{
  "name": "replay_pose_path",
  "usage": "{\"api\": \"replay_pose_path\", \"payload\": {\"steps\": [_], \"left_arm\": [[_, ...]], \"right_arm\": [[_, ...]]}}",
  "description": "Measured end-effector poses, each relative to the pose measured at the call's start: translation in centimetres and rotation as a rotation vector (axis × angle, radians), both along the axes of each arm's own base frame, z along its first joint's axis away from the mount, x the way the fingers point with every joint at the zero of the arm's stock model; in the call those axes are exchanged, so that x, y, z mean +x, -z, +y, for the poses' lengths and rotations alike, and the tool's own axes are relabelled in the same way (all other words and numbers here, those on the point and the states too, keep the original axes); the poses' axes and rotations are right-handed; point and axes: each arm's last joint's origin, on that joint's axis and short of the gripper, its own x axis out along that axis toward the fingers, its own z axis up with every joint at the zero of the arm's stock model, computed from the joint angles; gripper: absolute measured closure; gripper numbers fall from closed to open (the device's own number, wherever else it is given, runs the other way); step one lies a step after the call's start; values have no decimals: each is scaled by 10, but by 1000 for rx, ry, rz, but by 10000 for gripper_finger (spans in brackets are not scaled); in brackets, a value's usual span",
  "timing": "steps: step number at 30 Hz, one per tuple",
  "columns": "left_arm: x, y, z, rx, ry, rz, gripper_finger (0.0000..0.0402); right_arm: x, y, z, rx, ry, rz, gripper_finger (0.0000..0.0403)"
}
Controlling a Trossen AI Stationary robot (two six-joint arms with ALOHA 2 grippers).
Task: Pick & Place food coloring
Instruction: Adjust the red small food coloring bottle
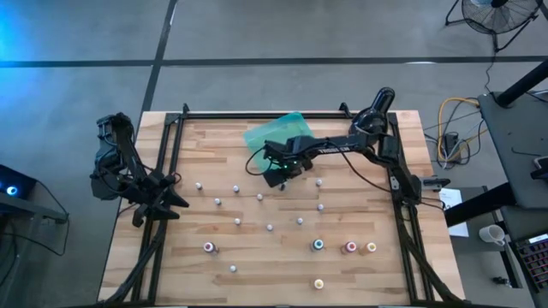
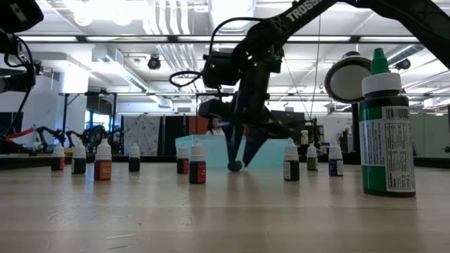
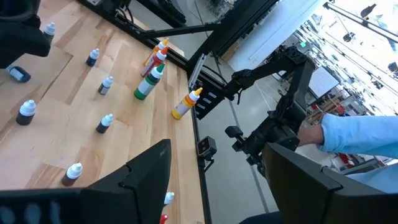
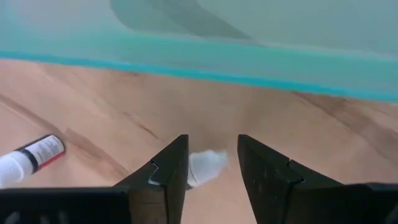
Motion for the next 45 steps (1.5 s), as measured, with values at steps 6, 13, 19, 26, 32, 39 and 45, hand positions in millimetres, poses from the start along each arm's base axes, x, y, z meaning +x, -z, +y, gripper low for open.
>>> {"api": "replay_pose_path", "payload": {"steps": [6,13,19,26,32,39,45], "left_arm": [[0,0,0,0,0,0,177],[0,0,0,0,0,0,177],[0,0,0,0,0,0,177],[0,0,0,0,0,0,177],[0,0,0,0,0,0,177],[0,0,0,0,0,0,177],[0,0,0,0,0,0,177]], "right_arm": [[-1,1,-2,18,61,11,271],[-2,-2,-2,-29,-139,15,271],[2,-26,-6,-114,-302,21,275],[12,-50,6,-155,-438,-18,302],[13,-45,40,-23,-368,-17,325],[3,-22,59,-7,-274,94,323],[6,-18,55,-26,-242,54,284]]}}
